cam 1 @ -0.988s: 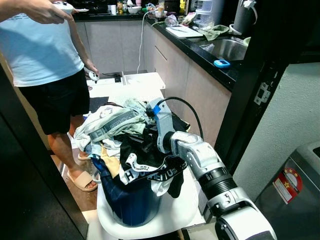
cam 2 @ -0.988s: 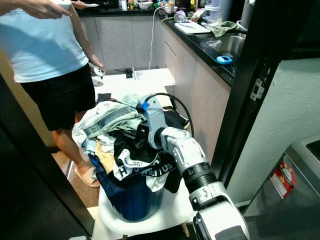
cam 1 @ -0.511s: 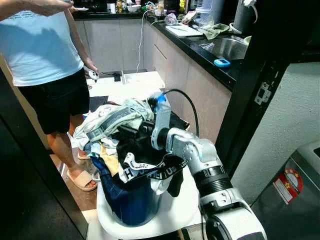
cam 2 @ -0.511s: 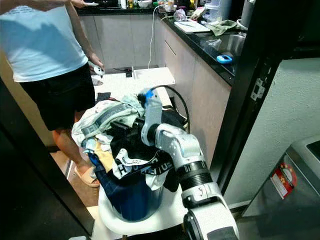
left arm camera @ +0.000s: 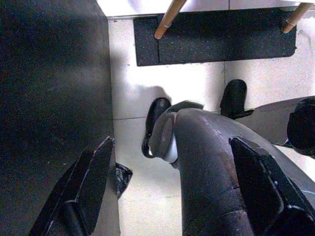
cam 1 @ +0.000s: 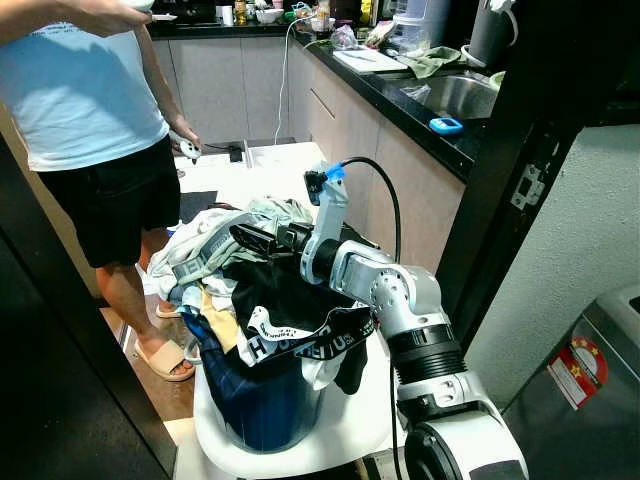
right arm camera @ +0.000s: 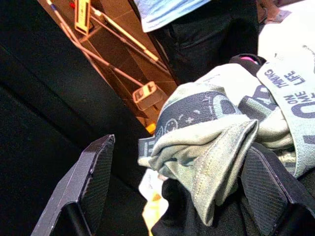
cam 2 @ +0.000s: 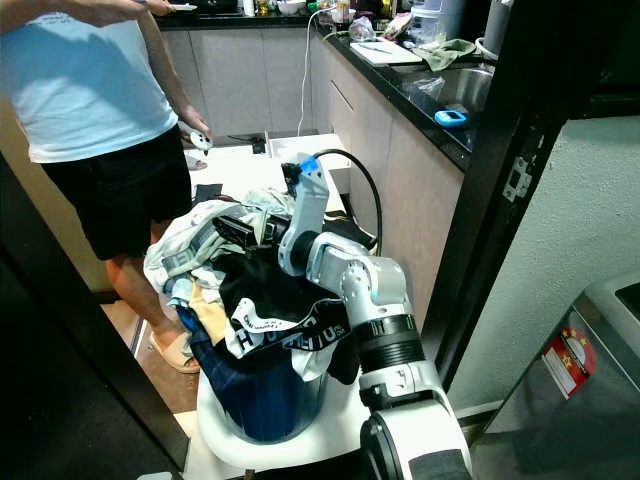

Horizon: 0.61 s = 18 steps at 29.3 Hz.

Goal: Clothes washing

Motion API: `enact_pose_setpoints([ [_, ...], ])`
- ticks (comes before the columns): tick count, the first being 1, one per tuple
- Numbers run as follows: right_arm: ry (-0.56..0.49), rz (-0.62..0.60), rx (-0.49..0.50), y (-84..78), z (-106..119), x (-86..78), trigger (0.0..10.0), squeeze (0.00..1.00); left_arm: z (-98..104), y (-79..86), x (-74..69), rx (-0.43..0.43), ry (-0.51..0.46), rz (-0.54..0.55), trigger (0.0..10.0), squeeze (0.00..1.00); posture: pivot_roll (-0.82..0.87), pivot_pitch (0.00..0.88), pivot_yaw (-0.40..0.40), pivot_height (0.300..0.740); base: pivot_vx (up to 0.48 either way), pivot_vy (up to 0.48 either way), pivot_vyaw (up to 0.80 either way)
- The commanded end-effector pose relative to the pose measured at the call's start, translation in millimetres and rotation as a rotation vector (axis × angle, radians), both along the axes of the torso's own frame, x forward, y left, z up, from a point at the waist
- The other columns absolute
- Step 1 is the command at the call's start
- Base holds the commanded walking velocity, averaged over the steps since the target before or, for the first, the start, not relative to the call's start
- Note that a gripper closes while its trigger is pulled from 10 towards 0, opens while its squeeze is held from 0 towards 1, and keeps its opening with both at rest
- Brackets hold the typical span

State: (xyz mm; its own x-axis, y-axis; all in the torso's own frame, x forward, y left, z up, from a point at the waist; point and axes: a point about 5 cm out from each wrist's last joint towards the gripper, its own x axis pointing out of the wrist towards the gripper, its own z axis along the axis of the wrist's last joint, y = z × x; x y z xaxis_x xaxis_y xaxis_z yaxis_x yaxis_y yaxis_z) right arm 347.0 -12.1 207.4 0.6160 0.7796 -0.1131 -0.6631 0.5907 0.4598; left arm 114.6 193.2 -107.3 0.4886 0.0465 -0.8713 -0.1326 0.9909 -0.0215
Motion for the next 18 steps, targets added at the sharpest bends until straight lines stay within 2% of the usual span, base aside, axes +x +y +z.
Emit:
enact_pose_setpoints([
  [1, 0.044, 0.025, 0.014, 16.1, -14.3, -11.8, 10.0, 0.0, -2.9, -5.1, -7.0, -0.021, 0.029, -0.004, 10.0, 0.0, 0.0, 0.0, -0.072, 0.74, 0.0, 0.0, 0.0],
  [2, 0.046, 0.022, -0.004, 16.0, -15.9, -12.6, 3.6, 0.0, -3.0, -5.1, -7.1, -0.022, 0.03, -0.004, 10.0, 0.0, 0.0, 0.0, -0.071, 0.74, 0.0, 0.0, 0.0],
  [3, 0.048, 0.021, -0.016, 15.8, -17.2, -13.3, 0.0, 0.0, -3.0, -4.9, -7.4, -0.022, 0.032, -0.004, 10.0, 0.0, 0.0, 0.0, -0.071, 0.74, 0.0, 0.0, 0.0],
  [18, 0.049, 0.006, -0.053, 13.5, -19.9, -13.1, 0.0, 0.0, -3.3, -4.3, -8.2, -0.024, 0.036, 0.005, 10.0, 0.0, -0.01, 0.0, -0.069, 0.74, 0.0, 0.0, 0.0],
])
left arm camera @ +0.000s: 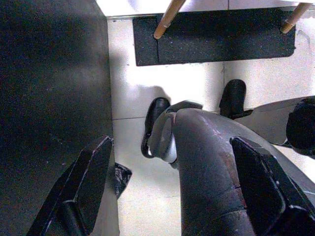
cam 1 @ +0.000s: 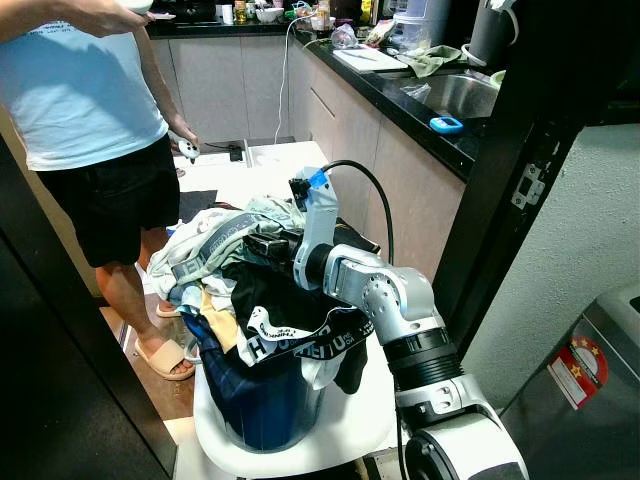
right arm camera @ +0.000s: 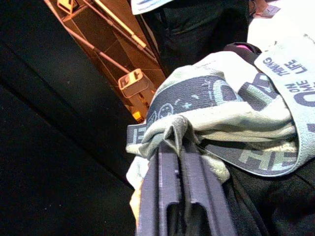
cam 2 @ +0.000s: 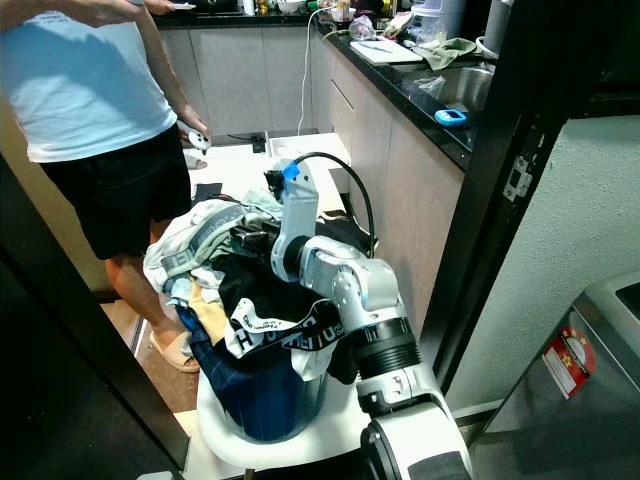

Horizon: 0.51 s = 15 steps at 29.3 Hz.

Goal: Clothes washing

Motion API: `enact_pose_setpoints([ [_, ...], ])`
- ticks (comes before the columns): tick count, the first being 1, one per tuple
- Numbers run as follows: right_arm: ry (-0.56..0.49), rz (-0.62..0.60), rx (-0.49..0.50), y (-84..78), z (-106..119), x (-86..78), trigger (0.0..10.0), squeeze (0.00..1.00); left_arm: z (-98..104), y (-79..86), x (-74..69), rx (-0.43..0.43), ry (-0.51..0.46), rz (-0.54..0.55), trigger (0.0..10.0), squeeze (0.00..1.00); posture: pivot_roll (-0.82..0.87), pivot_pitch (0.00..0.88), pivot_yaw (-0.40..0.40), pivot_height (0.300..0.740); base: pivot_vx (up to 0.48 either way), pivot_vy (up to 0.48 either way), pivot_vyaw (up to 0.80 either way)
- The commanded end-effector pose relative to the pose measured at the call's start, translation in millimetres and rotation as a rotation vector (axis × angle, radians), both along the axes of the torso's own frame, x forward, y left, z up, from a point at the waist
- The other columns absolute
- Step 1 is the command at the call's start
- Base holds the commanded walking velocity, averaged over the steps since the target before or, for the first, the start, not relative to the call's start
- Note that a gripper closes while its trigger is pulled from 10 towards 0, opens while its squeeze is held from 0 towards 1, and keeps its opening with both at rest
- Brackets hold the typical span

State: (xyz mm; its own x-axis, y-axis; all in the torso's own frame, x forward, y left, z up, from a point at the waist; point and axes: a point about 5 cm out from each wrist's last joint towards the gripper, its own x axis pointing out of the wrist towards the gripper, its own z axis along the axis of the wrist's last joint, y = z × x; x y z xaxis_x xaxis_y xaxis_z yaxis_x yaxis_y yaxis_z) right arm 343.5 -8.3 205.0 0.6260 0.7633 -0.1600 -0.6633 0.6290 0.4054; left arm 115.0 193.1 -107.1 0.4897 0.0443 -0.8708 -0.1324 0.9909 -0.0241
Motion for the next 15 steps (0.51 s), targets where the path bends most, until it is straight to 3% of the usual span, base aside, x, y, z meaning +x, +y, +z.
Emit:
enact_pose_setpoints([
  [1, 0.065, 0.014, 0.02, 9.7, -17.6, -9.7, 0.0, 0.0, -3.4, -4.3, -8.6, -0.022, 0.037, 0.005, 10.0, 0.0, -0.01, 0.0, -0.069, 0.74, 0.0, 0.0, 0.0],
  [6, 0.057, 0.006, 0.027, 9.1, -16.0, -8.7, 0.0, 0.0, -3.3, -4.4, -8.2, -0.023, 0.036, 0.006, 10.0, 0.0, -0.01, 0.0, -0.068, 0.74, 0.0, 0.0, 0.0],
  [10, 0.005, 0.02, 0.133, 10.7, -0.1, -8.0, 0.0, 0.0, -3.1, -4.6, -7.4, -0.023, 0.034, 0.006, 10.0, 0.0, 0.0, 0.0, -0.067, 0.74, 0.0, 0.0, 0.0],
  [13, -0.184, 0.094, 0.584, 2.8, 75.8, -9.8, 0.0, 0.0, -2.0, -3.2, -3.8, -0.022, 0.025, 0.012, 10.0, 0.0, 0.0, 0.0, -0.065, 0.74, 0.0, 0.0, 0.0],
  [15, -0.242, 0.079, 0.734, -9.1, 105.2, -5.9, 0.0, 0.0, -1.2, -2.3, -1.3, -0.022, 0.019, 0.015, 10.0, 0.0, 0.0, 0.0, -0.063, 0.74, 0.0, 0.0, 0.0],
])
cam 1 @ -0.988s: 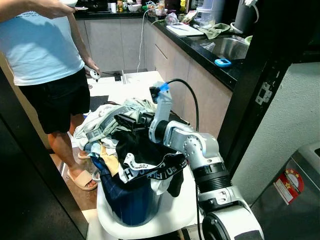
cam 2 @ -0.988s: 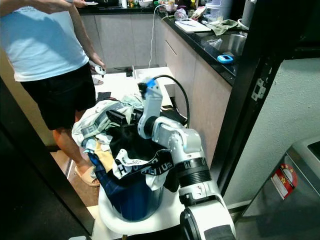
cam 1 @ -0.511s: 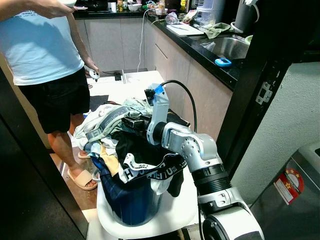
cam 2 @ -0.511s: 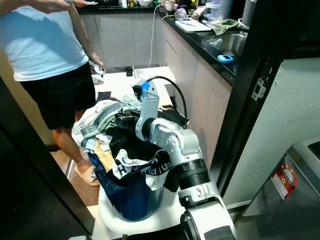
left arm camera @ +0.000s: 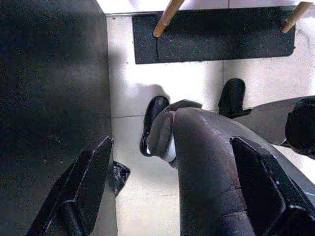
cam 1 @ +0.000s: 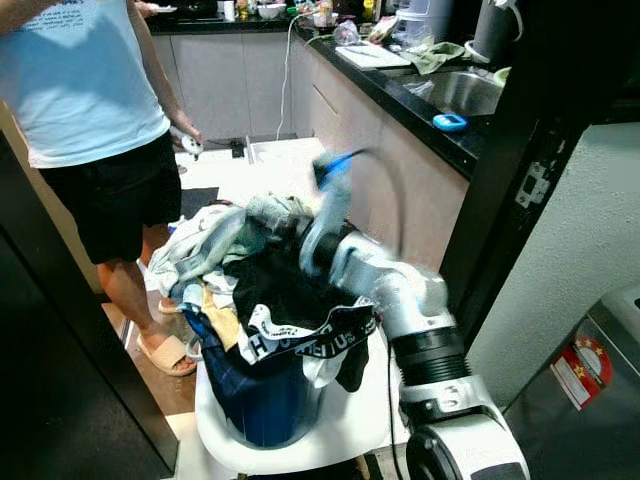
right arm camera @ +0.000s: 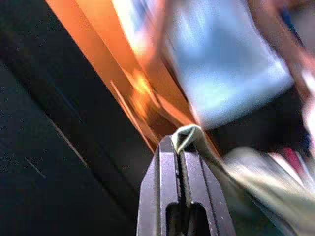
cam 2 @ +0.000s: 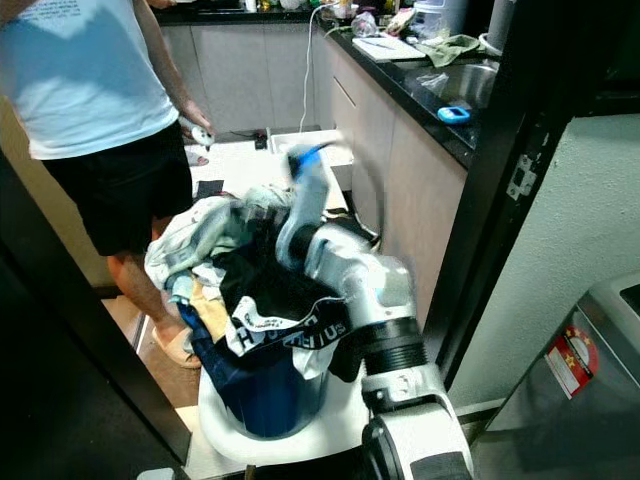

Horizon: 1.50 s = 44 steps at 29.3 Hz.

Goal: Clothes washing

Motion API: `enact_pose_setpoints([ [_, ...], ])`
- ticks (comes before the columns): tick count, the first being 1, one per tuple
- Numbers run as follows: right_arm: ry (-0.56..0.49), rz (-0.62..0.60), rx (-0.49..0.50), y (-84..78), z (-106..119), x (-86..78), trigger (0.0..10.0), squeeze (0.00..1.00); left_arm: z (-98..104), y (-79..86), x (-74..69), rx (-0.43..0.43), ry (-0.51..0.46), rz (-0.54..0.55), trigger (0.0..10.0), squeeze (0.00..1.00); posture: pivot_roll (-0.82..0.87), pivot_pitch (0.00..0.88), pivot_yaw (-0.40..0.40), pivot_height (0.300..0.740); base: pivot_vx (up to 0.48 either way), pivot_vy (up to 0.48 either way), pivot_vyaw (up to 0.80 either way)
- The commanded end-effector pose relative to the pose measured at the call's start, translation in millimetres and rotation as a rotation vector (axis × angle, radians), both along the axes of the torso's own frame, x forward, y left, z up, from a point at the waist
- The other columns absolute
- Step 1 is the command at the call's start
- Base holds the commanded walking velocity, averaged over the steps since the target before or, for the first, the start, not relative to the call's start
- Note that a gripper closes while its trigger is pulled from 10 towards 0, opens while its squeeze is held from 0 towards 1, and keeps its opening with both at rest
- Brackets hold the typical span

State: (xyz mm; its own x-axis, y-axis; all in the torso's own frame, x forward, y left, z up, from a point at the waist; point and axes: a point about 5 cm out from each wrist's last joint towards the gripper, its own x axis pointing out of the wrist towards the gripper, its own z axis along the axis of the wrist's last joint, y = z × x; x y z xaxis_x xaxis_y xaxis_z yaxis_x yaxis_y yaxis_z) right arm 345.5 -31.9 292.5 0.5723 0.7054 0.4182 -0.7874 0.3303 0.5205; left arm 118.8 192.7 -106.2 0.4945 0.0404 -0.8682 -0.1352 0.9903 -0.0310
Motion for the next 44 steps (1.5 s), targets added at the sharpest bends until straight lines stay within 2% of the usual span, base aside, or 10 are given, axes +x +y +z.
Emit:
enact_pose_setpoints([
  [1, -0.04, 0.043, 0.188, 10.0, 26.1, -5.3, 0.0, 0.0, -1.8, -1.6, -4.2, -0.016, 0.023, 0.013, 10.0, 0.0, 0.0, 0.0, -0.063, 0.74, 0.0, 0.0, 0.0],
  [7, -0.113, -0.071, 0.257, -12.5, 65.3, 9.2, 0.0, 0.0, -0.4, -1.6, 1.1, -0.018, 0.011, 0.017, 10.0, 0.0, 0.01, 0.0, -0.063, 0.74, 0.0, 0.0, 0.0],
  [13, -0.15, -0.18, 0.263, -26.3, 81.7, 16.2, 0.0, 0.0, -0.1, -2.4, 2.6, -0.02, 0.008, 0.018, 10.0, 0.0, 0.01, 0.0, -0.063, 0.74, 0.0, 0.0, 0.0],
  [15, -0.173, -0.364, 0.241, -53.3, 94.3, 28.0, 0.0, 0.0, 0.2, -2.7, 3.5, -0.022, 0.005, 0.021, 10.0, 0.0, 0.01, 0.0, -0.063, 0.74, 0.0, 0.0, 0.0],
  [16, -0.173, -0.364, 0.241, -53.3, 94.3, 28.0, 0.0, 0.0, 0.2, -2.7, 3.5, -0.022, 0.005, 0.021, 10.0, 0.0, 0.01, 0.0, -0.063, 0.74, 0.0, 0.0, 0.0],
  [19, -0.206, -0.596, 0.174, -87.9, 102.1, 38.6, 0.0, 0.0, 0.4, -2.4, 4.0, -0.022, 0.004, 0.025, 10.0, 0.0, 0.01, 0.0, -0.068, 0.74, 0.0, 0.0, 0.0],
  [31, -0.281, -0.799, 0.17, -146.4, 116.0, 37.5, 0.0, 0.0, 0.5, -0.1, 3.6, -0.017, 0.008, 0.019, 10.0, 0.0, 0.01, 0.0, -0.059, 0.74, 0.0, 0.0, -0.34],
  [36, -0.366, -0.799, 0.142, -156.8, 125.7, 32.9, 0.0, 0.0, 0.6, 1.2, 3.4, -0.014, 0.011, 0.012, 10.0, 0.0, 0.01, 0.0, -0.055, 0.74, 0.0, 0.0, -0.8],
  [42, -0.495, -0.507, 0.119, -137.2, 120.5, 21.1, 0.0, 0.0, 0.7, 3.4, 2.9, -0.011, 0.013, 0.011, 10.0, 0.0, 0.01, 0.0, -0.045, 0.74, 0.0, 0.0, -0.27],
  [44, -0.505, -0.477, 0.122, -134.8, 119.7, 19.4, 0.0, 0.0, 0.7, 3.7, 2.8, -0.01, 0.014, 0.011, 10.0, 0.0, 0.01, 0.0, -0.045, 0.74, 0.0, 0.0, 0.0],
])
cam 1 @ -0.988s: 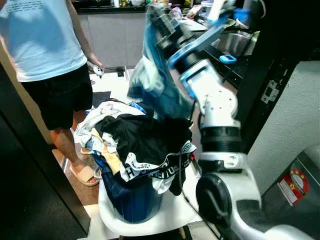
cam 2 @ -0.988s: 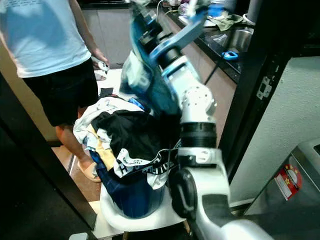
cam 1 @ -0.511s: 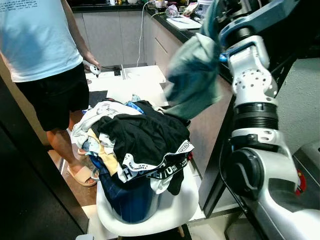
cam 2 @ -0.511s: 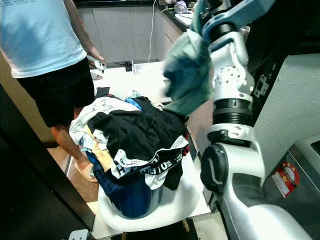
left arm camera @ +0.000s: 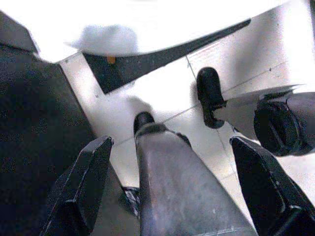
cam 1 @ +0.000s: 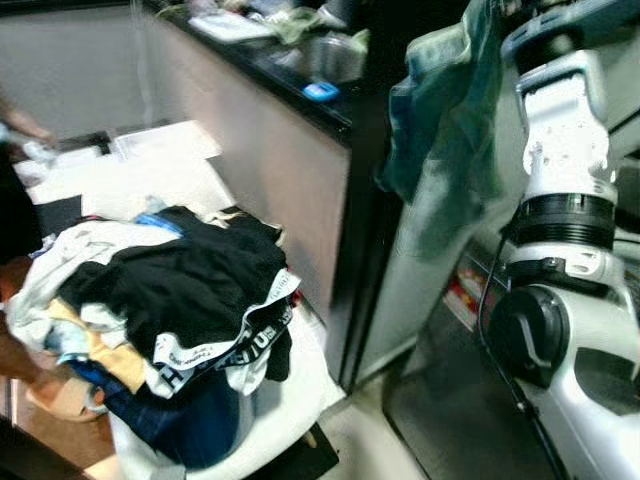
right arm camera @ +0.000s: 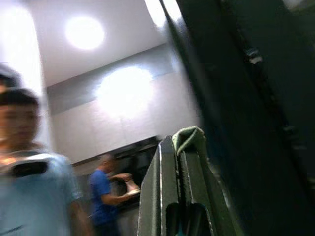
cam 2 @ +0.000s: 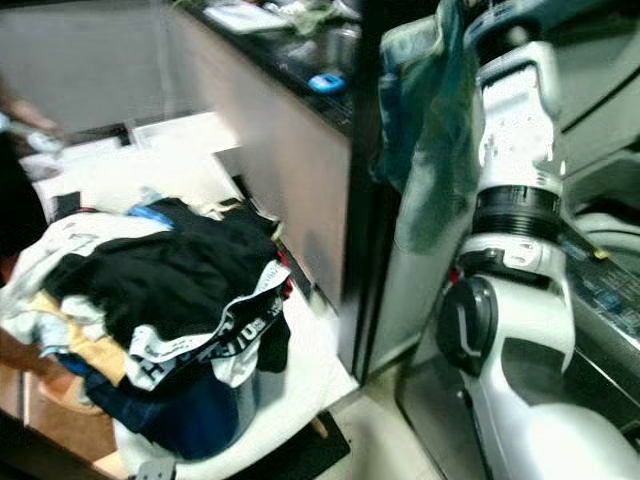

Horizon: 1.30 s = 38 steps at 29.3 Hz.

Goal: Clothes washing

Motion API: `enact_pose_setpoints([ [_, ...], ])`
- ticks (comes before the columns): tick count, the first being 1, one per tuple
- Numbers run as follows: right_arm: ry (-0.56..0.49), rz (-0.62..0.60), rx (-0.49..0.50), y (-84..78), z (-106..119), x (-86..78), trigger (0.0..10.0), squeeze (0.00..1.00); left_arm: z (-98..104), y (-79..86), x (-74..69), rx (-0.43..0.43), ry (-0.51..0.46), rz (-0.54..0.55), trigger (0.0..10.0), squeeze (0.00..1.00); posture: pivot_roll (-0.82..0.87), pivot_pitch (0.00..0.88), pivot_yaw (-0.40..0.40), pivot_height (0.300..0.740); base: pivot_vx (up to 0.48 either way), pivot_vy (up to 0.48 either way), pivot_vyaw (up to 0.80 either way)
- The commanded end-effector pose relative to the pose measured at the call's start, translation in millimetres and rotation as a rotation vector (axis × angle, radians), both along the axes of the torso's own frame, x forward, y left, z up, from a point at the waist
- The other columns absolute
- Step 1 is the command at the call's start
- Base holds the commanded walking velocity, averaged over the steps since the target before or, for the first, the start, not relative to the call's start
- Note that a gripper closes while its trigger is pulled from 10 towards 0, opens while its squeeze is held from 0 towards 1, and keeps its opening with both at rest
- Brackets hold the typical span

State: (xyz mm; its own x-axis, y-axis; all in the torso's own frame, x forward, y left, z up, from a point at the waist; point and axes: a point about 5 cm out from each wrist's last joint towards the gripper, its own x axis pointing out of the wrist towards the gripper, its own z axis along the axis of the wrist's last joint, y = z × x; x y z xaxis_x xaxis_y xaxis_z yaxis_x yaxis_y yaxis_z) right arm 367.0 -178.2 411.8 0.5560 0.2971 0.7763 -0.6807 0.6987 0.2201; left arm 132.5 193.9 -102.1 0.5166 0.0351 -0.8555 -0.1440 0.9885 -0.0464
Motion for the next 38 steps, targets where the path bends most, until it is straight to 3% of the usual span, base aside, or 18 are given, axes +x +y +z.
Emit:
enact_pose_setpoints([
  [1, -0.028, 0.089, -0.047, 14.8, -1.7, -3.6, 0.0, 0.0, -3.6, 3.0, -11.4, 0.002, 0.041, 0.001, 10.0, 0.0, 0.01, 0.0, -0.043, 0.74, 0.0, 0.0, 0.0],
  [9, 0.036, 0.039, -0.114, 21.1, -15.9, 6.2, 0.0, 0.0, -4.1, 3.9, -13.7, 0.001, 0.048, 0.005, 10.0, 0.0, 0.01, 0.0, -0.042, 0.74, 0.0, 0.0, -0.55],
  [13, 0.229, -0.315, -0.189, -3.9, -40.6, 28.7, 0.0, 0.0, -4.6, 4.0, -15.7, 0.003, 0.049, 0.005, 10.0, 0.0, 0.02, 0.0, -0.044, 0.74, 0.0, 0.0, -0.8],
  [17, 0.252, -0.408, -0.2, -15.9, -44.0, 28.4, 0.0, 0.0, -5.0, 4.1, -17.3, 0.007, 0.052, -0.003, 10.0, 0.0, 0.02, 0.0, -0.042, 0.74, 0.0, 0.0, -0.8],
  [38, 0.237, -0.525, -0.25, -19.5, -47.6, 30.3, 0.0, 0.0, -4.3, 0.3, -13.7, 0.004, 0.036, -0.019, 10.0, 0.0, 0.01, 0.0, -0.042, 0.74, 0.0, 0.0, -0.8],
])
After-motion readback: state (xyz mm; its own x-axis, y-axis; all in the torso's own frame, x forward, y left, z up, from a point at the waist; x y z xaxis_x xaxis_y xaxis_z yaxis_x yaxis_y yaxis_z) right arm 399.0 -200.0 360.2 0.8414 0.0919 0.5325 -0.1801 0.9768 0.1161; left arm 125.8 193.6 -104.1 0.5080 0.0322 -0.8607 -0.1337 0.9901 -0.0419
